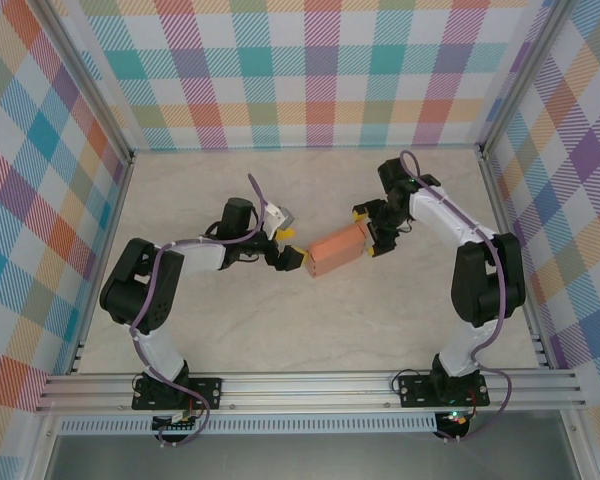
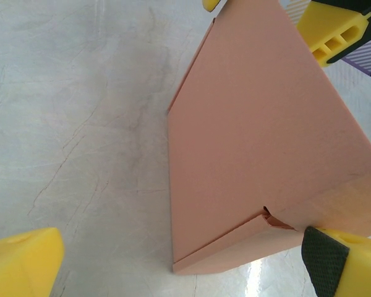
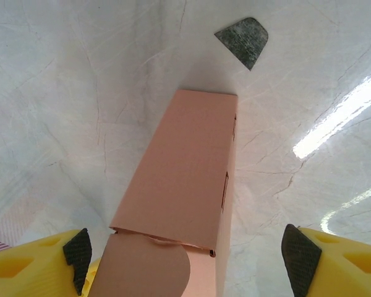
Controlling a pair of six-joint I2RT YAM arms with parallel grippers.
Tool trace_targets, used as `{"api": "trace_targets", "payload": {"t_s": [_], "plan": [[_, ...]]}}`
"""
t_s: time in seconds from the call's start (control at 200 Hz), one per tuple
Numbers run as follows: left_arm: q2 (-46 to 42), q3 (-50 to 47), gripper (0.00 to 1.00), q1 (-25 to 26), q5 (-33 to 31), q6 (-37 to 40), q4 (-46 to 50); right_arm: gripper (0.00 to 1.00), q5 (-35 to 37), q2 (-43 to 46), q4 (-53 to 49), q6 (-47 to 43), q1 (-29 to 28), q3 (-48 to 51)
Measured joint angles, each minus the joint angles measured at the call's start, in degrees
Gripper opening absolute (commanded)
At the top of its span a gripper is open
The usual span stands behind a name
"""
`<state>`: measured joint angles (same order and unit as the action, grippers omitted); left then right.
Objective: Fold the paper box
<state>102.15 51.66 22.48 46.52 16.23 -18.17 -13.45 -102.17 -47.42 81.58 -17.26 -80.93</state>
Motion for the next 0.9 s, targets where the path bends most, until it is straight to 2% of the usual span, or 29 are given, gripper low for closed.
{"api": "trace_targets", "payload": {"t_s": [0.225, 0.48, 0.9], "plan": [[0.0, 0.04, 1.0, 0.02, 0.17, 0.0, 0.02, 0.75, -1.22, 0.0, 1.01, 0.02, 0.09, 0.5], [0.0, 0.04, 1.0, 0.76, 0.17, -0.22, 0.0, 0.62, -1.66, 0.0, 1.49, 0.46, -0.09, 0.5], [0.0, 1.68, 1.0, 1.97, 0.22, -1.05, -0.02, 0.56, -1.33, 0.0, 1.49, 0.61, -1.09, 0.5]]}}
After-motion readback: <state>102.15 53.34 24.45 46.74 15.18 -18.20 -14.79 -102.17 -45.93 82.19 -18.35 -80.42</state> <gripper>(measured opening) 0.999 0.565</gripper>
